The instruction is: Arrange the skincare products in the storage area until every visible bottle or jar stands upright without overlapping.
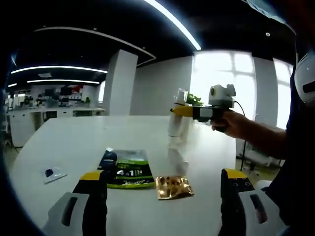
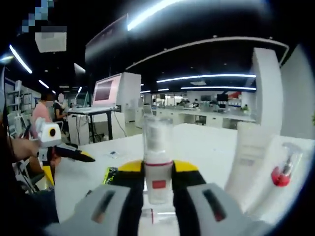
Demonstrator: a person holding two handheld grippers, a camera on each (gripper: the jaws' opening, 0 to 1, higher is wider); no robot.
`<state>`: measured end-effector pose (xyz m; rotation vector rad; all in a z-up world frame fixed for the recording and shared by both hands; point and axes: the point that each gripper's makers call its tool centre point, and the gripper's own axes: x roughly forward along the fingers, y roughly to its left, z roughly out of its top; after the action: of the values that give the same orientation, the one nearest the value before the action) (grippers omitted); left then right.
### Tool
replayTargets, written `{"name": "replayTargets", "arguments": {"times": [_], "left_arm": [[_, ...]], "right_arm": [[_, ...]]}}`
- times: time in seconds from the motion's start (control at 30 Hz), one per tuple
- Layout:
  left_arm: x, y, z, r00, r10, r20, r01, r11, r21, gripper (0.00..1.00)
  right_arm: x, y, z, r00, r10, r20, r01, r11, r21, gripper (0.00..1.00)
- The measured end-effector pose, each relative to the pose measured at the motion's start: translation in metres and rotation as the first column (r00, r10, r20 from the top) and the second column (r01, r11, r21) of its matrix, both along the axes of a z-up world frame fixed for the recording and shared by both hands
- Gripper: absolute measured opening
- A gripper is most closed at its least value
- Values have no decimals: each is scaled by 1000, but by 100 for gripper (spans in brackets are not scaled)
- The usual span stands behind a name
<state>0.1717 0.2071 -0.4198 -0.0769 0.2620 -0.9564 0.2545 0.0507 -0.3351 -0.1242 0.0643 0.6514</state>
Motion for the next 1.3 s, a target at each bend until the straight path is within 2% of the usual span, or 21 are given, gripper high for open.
{"name": "replayTargets", "arguments": {"times": [0.17,0.3,0.43,0.73,0.83,0.9,1.07,1.3], "left_arm": [[1,-1,-1,1000,1,-1,-1,1000,2,97],[1,-2,-4,1000,-3,-8,3,1000,8,96],[1,-3,-4,1000,-9,-9,9,1000,9,96],[2,-4,-5,1000,-16,-13,17,1000,6,94],[2,-4,-6,1000,-16,-12,16,1000,6,94],[2,-5,-6,1000,-19,-14,19,1000,6,94],[0,-8,-7,1000,-25,-16,25,1000,10,93],[-1,-6,-8,999,-27,-21,27,1000,14,92]], "right_arm": [[-10,-5,7,1000,-8,6,8,1000,18,20],[-16,-18,12,999,-38,10,38,999,31,20],[-18,-40,19,993,-113,40,112,993,31,20],[-29,-88,12,975,-222,4,222,974,34,20],[-31,-112,5,955,-298,-2,298,954,39,20],[-32,-130,1,934,-358,-4,358,933,39,20],[-34,-169,-10,878,-477,-43,479,872,104,20],[-36,-185,-21,844,-534,-58,537,837,108,20]]}}
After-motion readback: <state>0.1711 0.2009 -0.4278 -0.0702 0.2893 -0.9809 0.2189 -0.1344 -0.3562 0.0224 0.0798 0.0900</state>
